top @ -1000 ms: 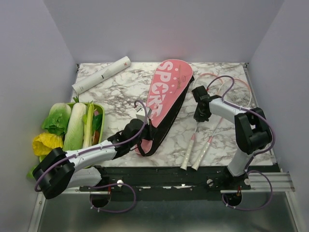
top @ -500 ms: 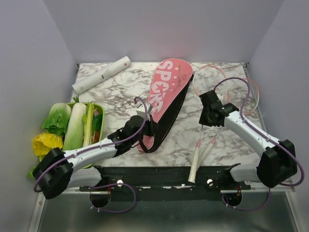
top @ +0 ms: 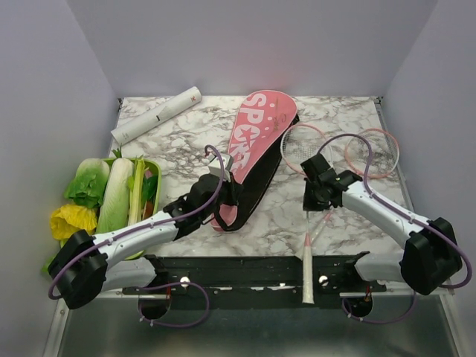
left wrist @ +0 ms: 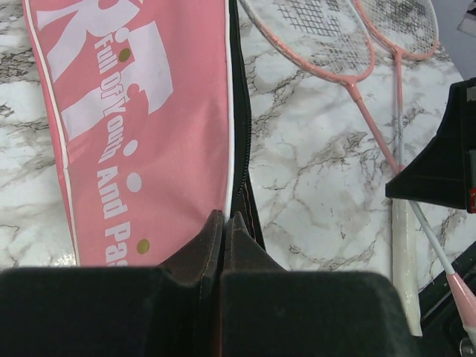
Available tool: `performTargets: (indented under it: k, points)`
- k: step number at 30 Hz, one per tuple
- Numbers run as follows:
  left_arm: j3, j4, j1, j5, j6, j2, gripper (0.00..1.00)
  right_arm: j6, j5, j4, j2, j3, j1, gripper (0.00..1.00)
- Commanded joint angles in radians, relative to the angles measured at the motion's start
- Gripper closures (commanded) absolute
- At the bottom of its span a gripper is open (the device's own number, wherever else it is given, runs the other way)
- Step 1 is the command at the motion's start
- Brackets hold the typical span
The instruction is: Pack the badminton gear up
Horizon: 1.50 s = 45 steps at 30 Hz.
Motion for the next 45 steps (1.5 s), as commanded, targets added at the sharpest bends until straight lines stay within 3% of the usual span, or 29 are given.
performTargets:
  k: [1,12,24,30,37,39,40,45]
  points:
    - [0.034,0.02,0.003,-0.016,0.004,-0.019,1.0,-0.007,-0.053,0.005,0.011,0.008,0.05,0.99]
    - [0.016,0.014,0.003,0.033,-0.007,0.007,1.0,0.012,-0.099,0.092,0.18,0.137,0.121,0.99]
    - [-0.042,0.048,-0.084,0.046,-0.098,0.056,1.0,-0.022,-0.08,0.179,0.584,0.526,0.113,0.99]
    - [-0.041,0.023,-0.104,0.046,-0.108,0.044,1.0,-0.089,-0.051,0.225,0.701,0.699,0.072,0.99]
    - [-0.015,0.04,-0.106,0.089,-0.125,0.081,1.0,-0.17,-0.076,0.4,0.772,0.701,0.055,0.99]
    - [-0.006,0.048,-0.106,0.1,-0.136,0.107,1.0,-0.18,-0.115,0.405,0.803,0.709,0.055,0.95]
    - [-0.004,0.048,-0.106,0.097,-0.135,0.112,1.0,-0.184,-0.123,0.405,0.803,0.703,0.055,0.86]
    - [-0.001,0.045,-0.106,0.061,-0.112,0.133,1.0,-0.197,-0.114,0.453,0.684,0.554,0.055,0.63]
